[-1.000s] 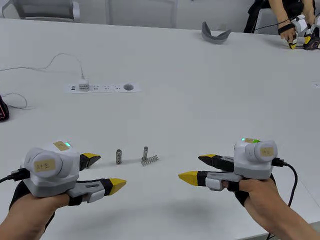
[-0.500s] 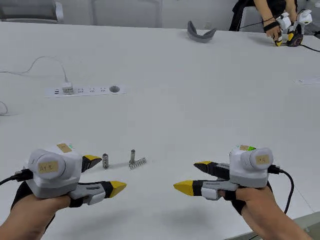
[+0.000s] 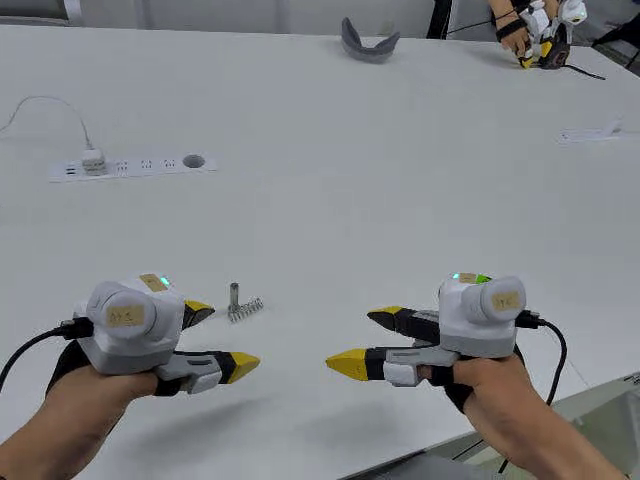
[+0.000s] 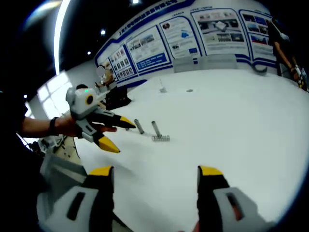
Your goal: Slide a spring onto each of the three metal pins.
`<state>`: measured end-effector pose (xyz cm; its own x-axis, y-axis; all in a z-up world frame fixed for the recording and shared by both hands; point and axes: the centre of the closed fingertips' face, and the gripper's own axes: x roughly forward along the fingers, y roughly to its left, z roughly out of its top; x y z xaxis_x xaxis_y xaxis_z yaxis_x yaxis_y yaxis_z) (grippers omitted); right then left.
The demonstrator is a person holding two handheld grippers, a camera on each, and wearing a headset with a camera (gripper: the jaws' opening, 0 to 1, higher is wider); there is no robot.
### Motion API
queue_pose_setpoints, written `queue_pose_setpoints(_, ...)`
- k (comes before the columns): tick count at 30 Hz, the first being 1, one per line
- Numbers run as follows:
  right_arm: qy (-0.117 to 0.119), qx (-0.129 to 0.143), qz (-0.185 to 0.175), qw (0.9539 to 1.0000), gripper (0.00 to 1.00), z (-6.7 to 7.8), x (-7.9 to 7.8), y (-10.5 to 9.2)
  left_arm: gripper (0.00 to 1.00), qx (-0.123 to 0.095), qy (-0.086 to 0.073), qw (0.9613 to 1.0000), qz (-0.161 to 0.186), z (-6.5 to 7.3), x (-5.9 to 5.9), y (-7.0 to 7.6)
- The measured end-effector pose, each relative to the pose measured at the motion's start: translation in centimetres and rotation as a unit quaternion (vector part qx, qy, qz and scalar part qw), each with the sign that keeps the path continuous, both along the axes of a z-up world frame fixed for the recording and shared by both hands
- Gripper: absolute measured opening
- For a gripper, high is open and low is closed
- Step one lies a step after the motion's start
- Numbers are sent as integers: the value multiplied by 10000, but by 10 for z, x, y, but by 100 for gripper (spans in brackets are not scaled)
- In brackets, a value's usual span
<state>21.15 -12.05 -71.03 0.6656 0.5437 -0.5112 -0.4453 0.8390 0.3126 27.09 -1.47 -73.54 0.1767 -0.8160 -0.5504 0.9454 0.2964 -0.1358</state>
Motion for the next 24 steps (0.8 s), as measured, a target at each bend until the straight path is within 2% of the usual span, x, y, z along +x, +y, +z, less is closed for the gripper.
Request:
queue_pose_setpoints(6, 8, -4, -4, 10000, 72, 0, -6, -2, 59, 110, 62, 9999, -83, -14, 1, -17)
queue_pose_setpoints(11, 30, 18, -24, 10000, 72, 0, -9, -5, 60, 158, 61, 9998, -60, -22, 8, -26)
queue_pose_setpoints(16, 63, 74, -71, 9999, 72, -2, -10, -6, 61, 281, 99, 9996, -22, -33, 11, -30)
queue_pose_setpoints(24, 126, 136, -97, 9998, 72, -4, -11, -6, 62, 341, 152, 9992, 148, -41, 16, -31)
